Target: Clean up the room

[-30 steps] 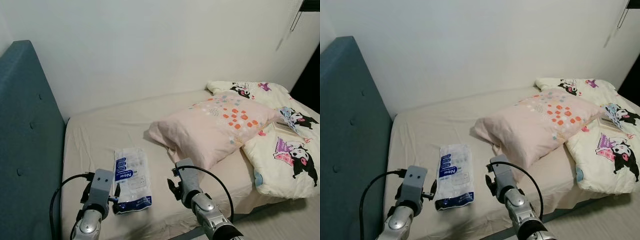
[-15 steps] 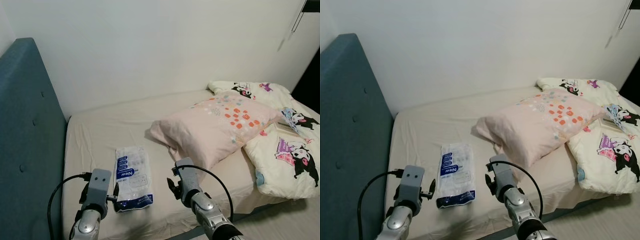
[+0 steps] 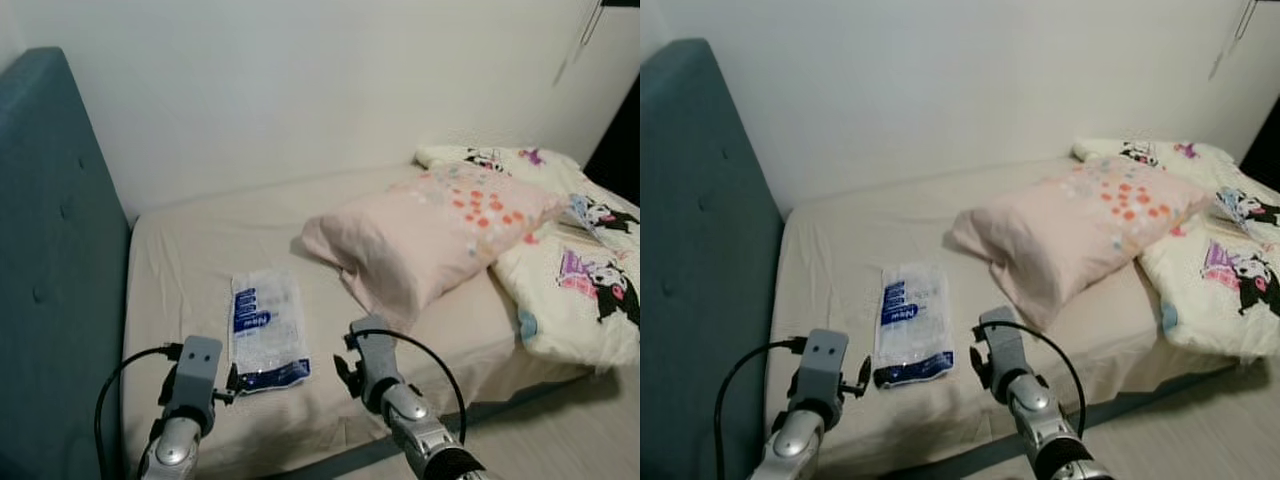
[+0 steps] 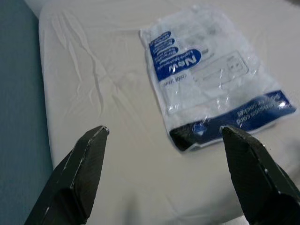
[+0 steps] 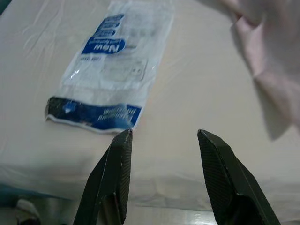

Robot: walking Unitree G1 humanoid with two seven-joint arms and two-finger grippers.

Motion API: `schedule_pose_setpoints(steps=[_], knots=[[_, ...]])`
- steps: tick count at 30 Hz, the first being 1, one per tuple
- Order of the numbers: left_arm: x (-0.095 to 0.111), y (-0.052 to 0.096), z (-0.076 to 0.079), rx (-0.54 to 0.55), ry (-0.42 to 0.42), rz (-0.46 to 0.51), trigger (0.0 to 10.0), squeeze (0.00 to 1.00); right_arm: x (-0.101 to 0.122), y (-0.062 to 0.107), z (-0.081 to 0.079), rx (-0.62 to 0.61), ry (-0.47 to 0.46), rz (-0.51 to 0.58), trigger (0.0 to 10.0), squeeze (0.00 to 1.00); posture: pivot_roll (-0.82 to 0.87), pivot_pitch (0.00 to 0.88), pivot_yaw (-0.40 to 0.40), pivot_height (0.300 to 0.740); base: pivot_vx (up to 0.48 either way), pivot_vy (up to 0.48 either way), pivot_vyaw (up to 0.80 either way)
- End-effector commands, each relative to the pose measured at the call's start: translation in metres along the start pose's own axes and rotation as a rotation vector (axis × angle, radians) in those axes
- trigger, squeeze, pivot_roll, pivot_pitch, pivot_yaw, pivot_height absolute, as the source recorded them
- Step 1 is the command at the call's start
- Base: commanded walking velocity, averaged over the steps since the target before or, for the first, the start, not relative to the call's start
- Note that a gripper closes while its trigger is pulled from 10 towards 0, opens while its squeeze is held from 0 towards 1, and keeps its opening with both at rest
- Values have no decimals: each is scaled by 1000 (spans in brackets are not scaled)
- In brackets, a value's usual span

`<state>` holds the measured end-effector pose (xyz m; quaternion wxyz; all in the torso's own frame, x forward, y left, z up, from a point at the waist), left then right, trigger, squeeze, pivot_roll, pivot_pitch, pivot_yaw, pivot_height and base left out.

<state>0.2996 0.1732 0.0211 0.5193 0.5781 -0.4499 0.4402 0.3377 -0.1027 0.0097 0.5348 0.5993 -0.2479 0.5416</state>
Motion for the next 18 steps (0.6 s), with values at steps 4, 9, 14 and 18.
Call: schedule_pose_setpoints(steps=[4, 9, 14, 18], knots=[[1, 0, 1, -9, 4, 1, 10000, 0, 0, 0, 0, -8, -13, 8, 10000, 0, 19, 60, -20, 625, 0, 0, 0], [1, 0, 2, -15, 4, -1, 10000, 0, -1, 1, 0, -3, -23, 6, 10000, 0, 18, 61, -20, 620, 0, 0, 0], [1, 1, 2, -21, 2, -3, 10000, 0, -1, 1, 0, -6, -23, 11, 10000, 0, 21, 68, -18, 606, 0, 0, 0], [1, 1, 2, -24, 0, -4, 10000, 0, -1, 1, 0, -8, -22, 12, 10000, 0, 22, 68, -17, 606, 0, 0, 0]])
Point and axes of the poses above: a point about 5 cm out from each wrist's last joint towards the gripper, its own y axis pointing back from the gripper into the wrist, its own x axis along the axis of the wrist's last joint, z = x × y, the point moved 3 cm from there along -y, pointing out of the wrist towards the gripper, and after that the axes turned 6 degrees about y, right-handed, at the moved point
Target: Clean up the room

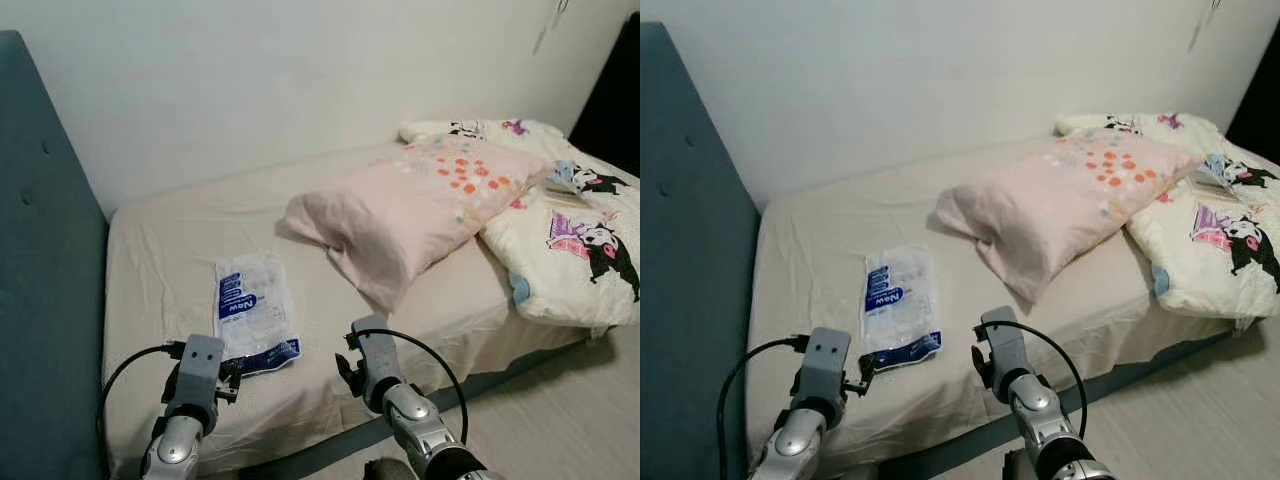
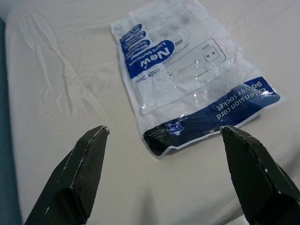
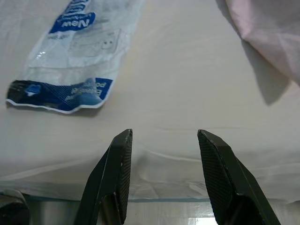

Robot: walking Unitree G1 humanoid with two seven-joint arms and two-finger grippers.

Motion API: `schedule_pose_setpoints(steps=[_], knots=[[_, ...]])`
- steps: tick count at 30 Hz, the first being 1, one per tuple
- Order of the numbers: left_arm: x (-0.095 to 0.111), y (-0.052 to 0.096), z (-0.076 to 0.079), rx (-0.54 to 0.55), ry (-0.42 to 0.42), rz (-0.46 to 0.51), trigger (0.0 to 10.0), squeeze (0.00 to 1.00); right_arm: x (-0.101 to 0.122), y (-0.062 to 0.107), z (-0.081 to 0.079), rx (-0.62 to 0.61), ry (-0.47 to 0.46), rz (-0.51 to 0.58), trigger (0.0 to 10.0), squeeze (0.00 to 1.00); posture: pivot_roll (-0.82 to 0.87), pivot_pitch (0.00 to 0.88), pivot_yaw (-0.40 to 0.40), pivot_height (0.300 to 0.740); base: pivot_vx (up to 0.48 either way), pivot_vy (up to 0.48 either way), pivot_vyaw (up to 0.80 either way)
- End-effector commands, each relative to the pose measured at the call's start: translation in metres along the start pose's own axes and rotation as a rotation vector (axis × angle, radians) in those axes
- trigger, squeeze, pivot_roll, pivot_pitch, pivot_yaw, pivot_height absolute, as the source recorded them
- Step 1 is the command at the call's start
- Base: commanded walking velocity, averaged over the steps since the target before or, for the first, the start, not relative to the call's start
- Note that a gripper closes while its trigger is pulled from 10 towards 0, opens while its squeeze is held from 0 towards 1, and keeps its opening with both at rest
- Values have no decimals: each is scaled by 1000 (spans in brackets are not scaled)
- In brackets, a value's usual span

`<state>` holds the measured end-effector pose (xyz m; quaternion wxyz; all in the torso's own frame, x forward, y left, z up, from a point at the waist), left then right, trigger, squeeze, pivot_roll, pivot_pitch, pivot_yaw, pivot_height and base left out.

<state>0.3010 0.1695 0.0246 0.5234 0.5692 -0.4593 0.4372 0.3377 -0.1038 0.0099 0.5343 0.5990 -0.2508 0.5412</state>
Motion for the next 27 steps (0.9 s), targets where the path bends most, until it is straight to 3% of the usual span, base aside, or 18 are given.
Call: schedule_pose_setpoints(steps=[1, 13, 17, 22, 27], knots=[[-3, 2, -2, 0, 1, -18, 10000, 0, 0, 1, -1, -6, -19, 8, 10000, 0, 22, 70, -17, 606, 0, 0, 0], [-8, 5, -5, -26, 29, -50, 10000, 0, -4, 2, -4, 5, -25, 1, 10000, 0, 26, 76, -19, 601, 0, 0, 0], [-11, 6, -1, -82, 71, -80, 10000, 0, -4, 2, -4, 8, -25, 5, 10000, 0, 26, 76, -19, 596, 0, 0, 0], [-24, 11, 4, -148, 149, -190, 10000, 0, -5, 2, -5, 9, -14, -1, 10000, 0, 26, 79, -19, 596, 0, 0, 0], [-34, 12, -4, -89, 160, -233, 10000, 0, -27, 8, -6, 16, 58, -107, 10000, 0, 29, 88, -16, 596, 0, 0, 0]])
Point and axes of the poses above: a point about 5 cm out from each wrist's last joint towards the gripper, its own y axis pointing back from the gripper into the wrist, its own x axis along the axis of the wrist's last joint, z = x × y, the point moved 3 cm from there along -y, pointing out of the wrist towards the gripper, and after that the axes turned 6 degrees about y, right-handed, at the moved point
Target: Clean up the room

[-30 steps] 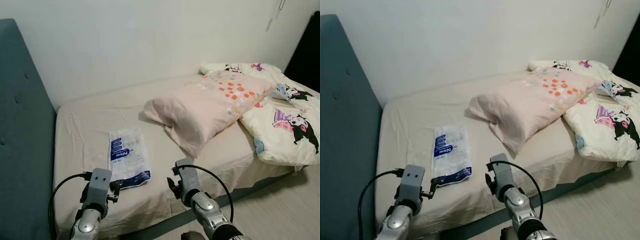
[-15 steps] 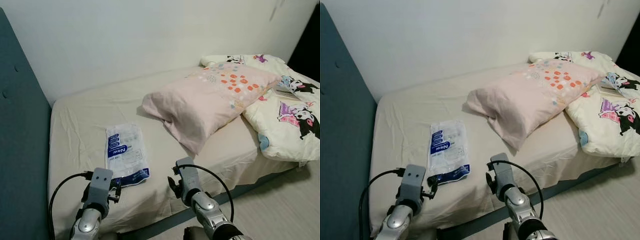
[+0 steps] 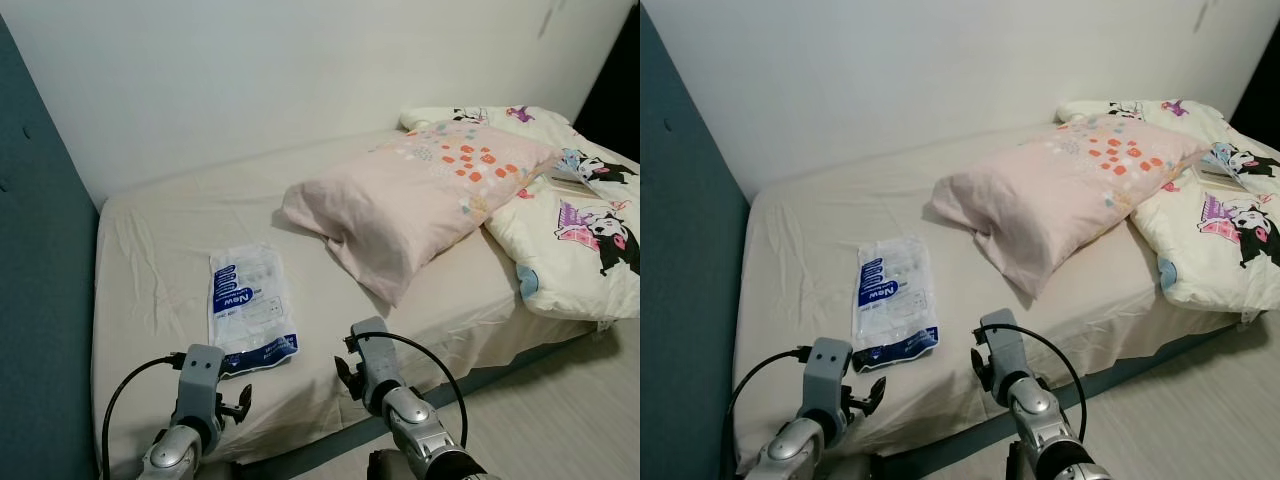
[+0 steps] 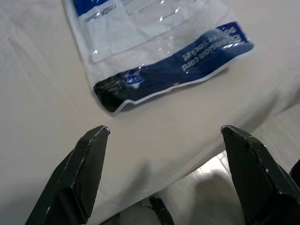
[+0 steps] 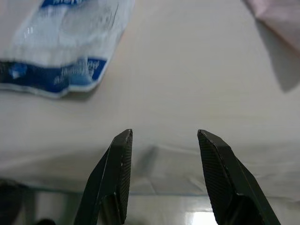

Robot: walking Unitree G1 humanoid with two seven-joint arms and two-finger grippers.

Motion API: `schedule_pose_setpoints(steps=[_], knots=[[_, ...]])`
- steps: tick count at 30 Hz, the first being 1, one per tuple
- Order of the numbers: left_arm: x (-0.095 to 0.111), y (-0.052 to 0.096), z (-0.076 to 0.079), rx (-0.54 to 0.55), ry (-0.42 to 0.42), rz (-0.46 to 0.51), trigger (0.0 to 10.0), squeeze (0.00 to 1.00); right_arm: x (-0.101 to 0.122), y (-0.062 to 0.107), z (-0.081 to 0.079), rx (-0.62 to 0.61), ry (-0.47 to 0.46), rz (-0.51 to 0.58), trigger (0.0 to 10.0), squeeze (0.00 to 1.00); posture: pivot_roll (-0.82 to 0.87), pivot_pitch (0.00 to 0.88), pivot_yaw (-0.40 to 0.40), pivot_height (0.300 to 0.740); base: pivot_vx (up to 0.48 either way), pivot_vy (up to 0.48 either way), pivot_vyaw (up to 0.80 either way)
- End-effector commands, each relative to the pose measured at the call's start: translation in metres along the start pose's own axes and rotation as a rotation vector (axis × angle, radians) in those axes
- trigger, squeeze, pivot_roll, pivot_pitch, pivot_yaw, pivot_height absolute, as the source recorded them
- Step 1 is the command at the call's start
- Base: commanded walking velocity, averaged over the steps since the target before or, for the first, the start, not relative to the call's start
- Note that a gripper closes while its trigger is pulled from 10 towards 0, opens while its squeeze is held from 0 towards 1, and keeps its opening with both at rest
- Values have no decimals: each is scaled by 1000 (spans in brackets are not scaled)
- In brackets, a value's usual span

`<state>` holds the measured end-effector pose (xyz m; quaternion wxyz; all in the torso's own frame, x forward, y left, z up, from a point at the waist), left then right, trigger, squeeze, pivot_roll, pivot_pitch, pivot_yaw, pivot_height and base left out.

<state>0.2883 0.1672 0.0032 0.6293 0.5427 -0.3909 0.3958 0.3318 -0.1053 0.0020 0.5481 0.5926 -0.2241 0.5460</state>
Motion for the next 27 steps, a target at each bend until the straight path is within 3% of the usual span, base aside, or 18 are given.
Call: schedule_pose_setpoints(steps=[1, 9, 15, 23, 24, 25, 27], knots=[[-10, 3, -8, 39, 21, -39, 10000, 0, -17, 4, -4, 9, 10, -69, 10000, 0, 29, 88, -16, 596, 0, 0, 0], [-10, 1, -6, 45, 40, -34, 10000, 0, -25, 8, -1, -7, 6, -84, 10000, 0, 34, 105, -19, 596, 0, 0, 0], [6, -5, 0, 37, 106, -9, 10000, 0, -18, 6, -2, 2, -6, -56, 10000, 0, 35, 133, -20, 571, 0, 0, 0], [10, -7, 1, 35, 161, -13, 10000, 0, -13, 4, -2, -1, 1, -41, 10000, 0, 40, 153, -21, 571, 0, 0, 0], [9, -8, 2, 32, 183, -22, 10000, 678, -12, 3, -2, -1, 1, -40, 10000, 0, 41, 159, -21, 571, 0, 0, 0], [9, -8, 2, 25, 202, -29, 10000, 1000, -12, 3, -2, -1, 2, -40, 10000, 0, 42, 164, -19, 571, 0, 0, 0], [8, -8, 3, 20, 220, -38, 10000, 1000, -11, 3, -2, -1, 2, -39, 10000, 0, 42, 166, -19, 571, 0, 0, 0]])
Point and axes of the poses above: a point about 5 cm out from each wrist's last joint towards the gripper, its own y axis pointing back from the gripper into the wrist, its own x axis along the axis of the wrist's last joint, z = x × y, the point moved 3 cm from there along -y, pointing out of the wrist towards the gripper, and after that the axes turned 6 degrees about y, right-handed, at the moved point
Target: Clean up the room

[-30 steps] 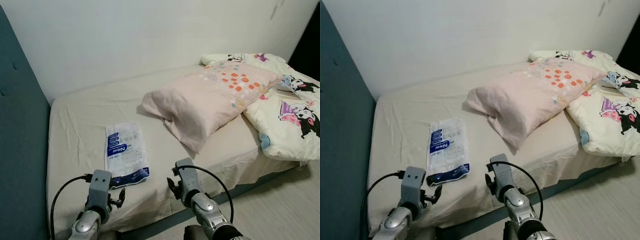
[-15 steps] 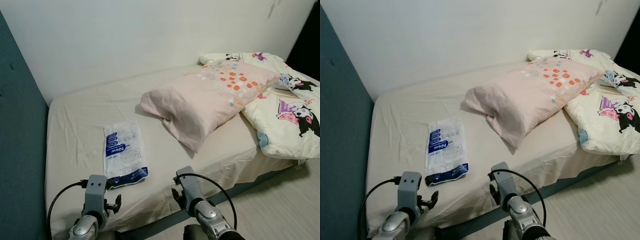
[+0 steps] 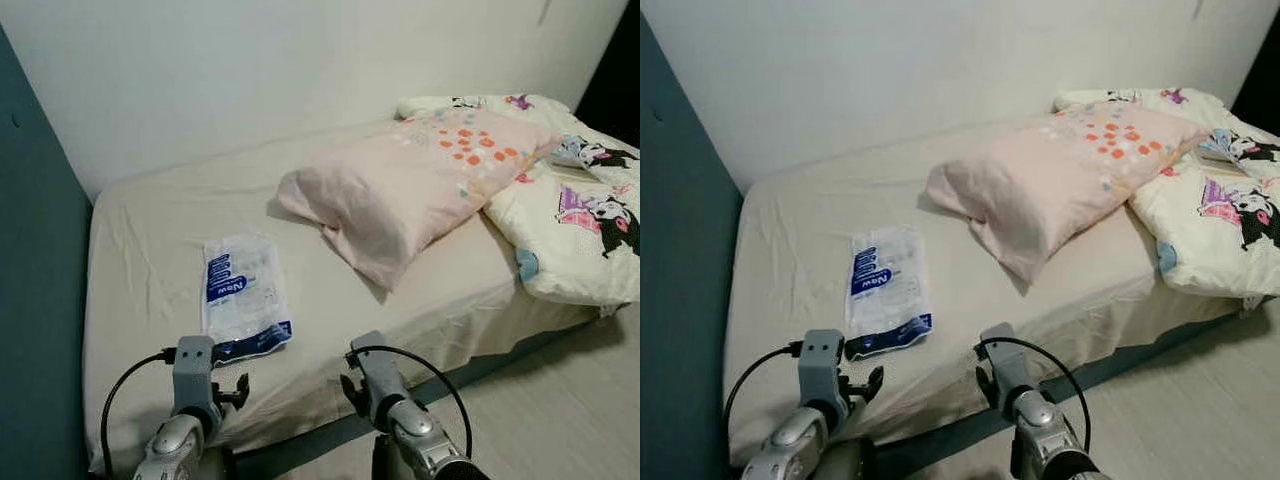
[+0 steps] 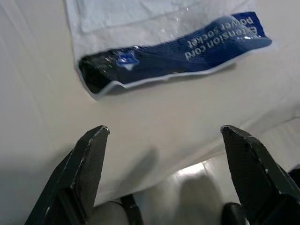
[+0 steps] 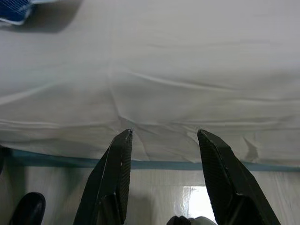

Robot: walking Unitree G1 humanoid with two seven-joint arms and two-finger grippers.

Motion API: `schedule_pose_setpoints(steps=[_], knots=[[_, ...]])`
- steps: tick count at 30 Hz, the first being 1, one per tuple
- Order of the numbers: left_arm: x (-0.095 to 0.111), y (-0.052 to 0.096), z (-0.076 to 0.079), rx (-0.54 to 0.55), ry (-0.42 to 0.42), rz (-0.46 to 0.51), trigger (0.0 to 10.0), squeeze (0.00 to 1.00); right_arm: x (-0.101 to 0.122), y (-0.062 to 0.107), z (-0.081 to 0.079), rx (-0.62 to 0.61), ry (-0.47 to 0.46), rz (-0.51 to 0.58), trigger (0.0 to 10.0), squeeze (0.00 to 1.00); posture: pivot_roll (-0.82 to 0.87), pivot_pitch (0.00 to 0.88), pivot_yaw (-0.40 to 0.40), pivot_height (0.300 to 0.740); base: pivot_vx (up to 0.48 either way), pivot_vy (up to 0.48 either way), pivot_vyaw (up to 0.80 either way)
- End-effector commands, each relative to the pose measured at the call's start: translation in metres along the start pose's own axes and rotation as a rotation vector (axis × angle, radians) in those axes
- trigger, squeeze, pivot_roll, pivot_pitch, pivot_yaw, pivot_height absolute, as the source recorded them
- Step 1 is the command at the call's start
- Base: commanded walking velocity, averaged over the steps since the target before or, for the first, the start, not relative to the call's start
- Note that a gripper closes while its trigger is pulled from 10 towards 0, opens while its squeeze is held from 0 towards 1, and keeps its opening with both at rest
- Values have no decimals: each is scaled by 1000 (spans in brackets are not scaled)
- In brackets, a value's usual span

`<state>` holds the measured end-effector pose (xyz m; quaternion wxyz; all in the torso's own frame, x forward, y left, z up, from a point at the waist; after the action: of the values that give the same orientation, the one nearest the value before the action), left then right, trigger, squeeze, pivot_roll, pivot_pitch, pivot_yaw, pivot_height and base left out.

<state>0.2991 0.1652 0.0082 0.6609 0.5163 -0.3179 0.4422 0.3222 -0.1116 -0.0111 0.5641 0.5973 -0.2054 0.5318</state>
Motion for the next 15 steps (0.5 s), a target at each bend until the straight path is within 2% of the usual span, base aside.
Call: schedule_pose_setpoints(steps=[1, 4, 6, 10, 15], knots=[[-3, 0, 1, -7, 64, -24, 10000, 1000, 5, -1, -1, -2, -5, 19, 10000, 0, 44, 170, -18, 571, 0, 0, 0], [-4, 1, 0, -7, 91, -35, 10000, 1000, 6, -1, -1, -2, -6, 20, 10000, 0, 44, 174, -17, 571, 0, 0, 0], [-7, 1, 0, 2, 150, -68, 10000, 1000, 6, -1, 0, -3, -8, 20, 10000, 0, 47, 182, -16, 571, 0, 0, 0], [-2, -1, 6, -16, 88, -47, 10000, 1000, 7, -2, 0, -1, 5, 23, 10000, 0, 49, 198, -15, 571, 0, 0, 0], [0, -4, 10, -17, 73, -50, 10000, 976, 6, -2, 0, 2, 7, 16, 10000, 0, 50, 205, -15, 571, 0, 0, 0]])
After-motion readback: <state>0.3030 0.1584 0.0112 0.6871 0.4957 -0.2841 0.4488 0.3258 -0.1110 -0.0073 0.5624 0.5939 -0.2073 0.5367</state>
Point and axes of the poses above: a point about 5 cm out from each wrist's last joint towards the gripper, its own y axis pointing back from the gripper into the wrist, its own x axis along the axis of the wrist's last joint, z = x × y, the point moved 3 cm from there along -y, pointing out of the wrist towards the gripper, and after that the axes turned 6 degrees about y, right-handed, at the moved point
